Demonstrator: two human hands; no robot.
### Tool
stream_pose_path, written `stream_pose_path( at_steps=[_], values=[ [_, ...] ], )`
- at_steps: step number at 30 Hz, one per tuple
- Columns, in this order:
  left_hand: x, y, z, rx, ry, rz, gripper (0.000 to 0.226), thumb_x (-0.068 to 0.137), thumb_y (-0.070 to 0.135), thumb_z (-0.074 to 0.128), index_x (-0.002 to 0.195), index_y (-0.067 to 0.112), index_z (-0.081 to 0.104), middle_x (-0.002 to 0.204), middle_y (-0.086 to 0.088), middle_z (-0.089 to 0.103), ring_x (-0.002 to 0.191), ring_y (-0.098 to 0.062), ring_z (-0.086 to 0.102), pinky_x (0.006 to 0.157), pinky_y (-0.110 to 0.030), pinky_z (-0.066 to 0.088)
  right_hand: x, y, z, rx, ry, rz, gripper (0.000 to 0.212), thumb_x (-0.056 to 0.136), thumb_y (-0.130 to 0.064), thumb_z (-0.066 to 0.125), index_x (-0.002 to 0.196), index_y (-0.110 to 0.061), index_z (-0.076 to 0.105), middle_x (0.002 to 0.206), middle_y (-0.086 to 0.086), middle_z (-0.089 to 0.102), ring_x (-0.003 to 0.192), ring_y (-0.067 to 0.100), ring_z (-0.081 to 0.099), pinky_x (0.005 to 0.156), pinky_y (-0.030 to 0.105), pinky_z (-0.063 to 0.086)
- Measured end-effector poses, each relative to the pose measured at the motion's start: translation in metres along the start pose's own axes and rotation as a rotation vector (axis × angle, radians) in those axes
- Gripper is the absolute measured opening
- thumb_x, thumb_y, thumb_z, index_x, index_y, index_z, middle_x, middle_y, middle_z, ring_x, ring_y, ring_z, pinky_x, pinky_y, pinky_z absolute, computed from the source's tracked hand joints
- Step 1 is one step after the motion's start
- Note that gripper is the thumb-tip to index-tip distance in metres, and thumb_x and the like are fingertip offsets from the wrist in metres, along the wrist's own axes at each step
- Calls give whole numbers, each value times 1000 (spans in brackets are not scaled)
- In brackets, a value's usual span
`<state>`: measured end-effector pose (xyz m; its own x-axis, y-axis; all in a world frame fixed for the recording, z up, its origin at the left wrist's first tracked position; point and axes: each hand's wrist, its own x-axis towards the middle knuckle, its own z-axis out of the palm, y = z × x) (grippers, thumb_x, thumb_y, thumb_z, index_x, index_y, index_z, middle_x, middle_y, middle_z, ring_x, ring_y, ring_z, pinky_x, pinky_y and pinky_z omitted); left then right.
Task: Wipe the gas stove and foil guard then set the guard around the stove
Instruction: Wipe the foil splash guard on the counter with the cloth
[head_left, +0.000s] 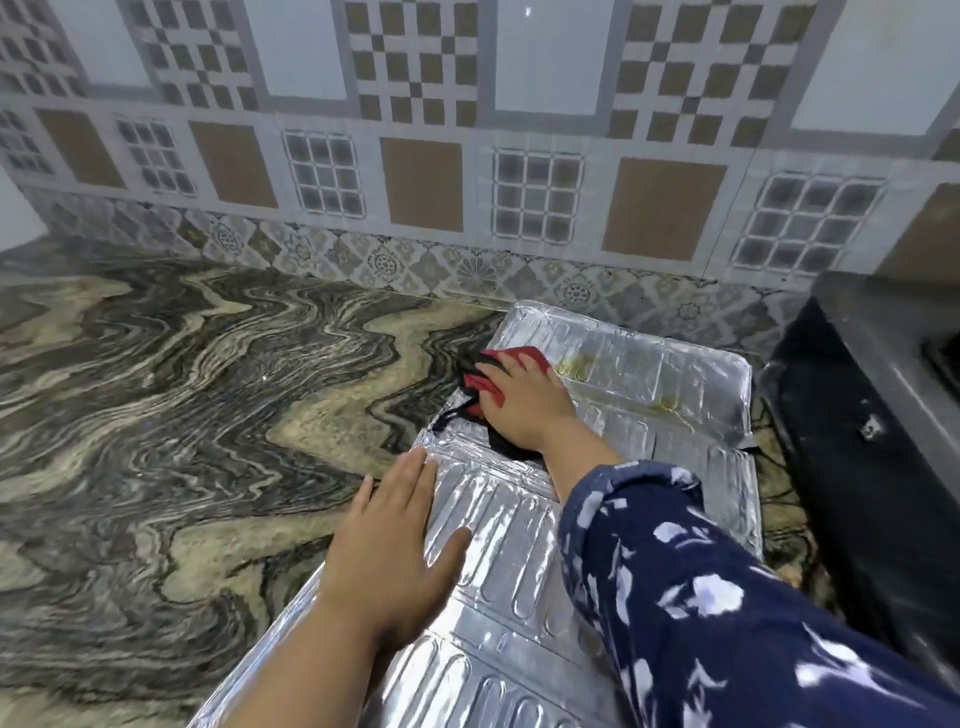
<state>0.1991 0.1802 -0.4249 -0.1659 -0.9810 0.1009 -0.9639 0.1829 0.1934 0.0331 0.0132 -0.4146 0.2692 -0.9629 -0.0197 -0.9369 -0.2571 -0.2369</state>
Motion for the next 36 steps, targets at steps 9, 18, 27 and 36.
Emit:
stream_pose_path(
  at_steps=[9, 18, 27, 36],
  values=[
    [2, 1, 1, 5, -10, -19, 80, 84, 68, 7, 150, 25, -9, 156, 11, -18, 143, -3, -17, 119, -34, -7, 15, 76, -17, -59, 39, 322, 57, 97, -45, 20, 151, -29, 15, 162, 1, 8, 148, 28, 5, 119, 49, 7],
    [-1, 3, 0, -35, -11, -28, 88, 77, 70, 3, 151, 24, -2, 157, 12, -11, 142, 0, -13, 118, -30, -8, -9, 36, -13, -29, -52, 628, 61, 98, -40, 23, 152, -24, -1, 161, 13, -9, 144, 46, -11, 112, 66, -2],
    [5, -2, 2, -7, 16, -29, 86, 78, 71, 8, 152, 26, 4, 157, 13, -6, 143, 0, -7, 119, -30, -3, 4, 92, -29, -35, 11, 221, 52, 98, -49, 21, 149, -44, 13, 162, -6, 2, 149, 24, -2, 119, 49, 1],
    [6, -1, 3, 18, -9, -25, 91, 75, 71, 2, 152, 22, 3, 159, 10, -4, 142, 0, -7, 120, -33, 0, -44, 118, -37, -13, 40, 620, 53, 98, -39, 30, 149, -34, 20, 162, 5, 7, 147, 34, 4, 116, 51, 8]
  ],
)
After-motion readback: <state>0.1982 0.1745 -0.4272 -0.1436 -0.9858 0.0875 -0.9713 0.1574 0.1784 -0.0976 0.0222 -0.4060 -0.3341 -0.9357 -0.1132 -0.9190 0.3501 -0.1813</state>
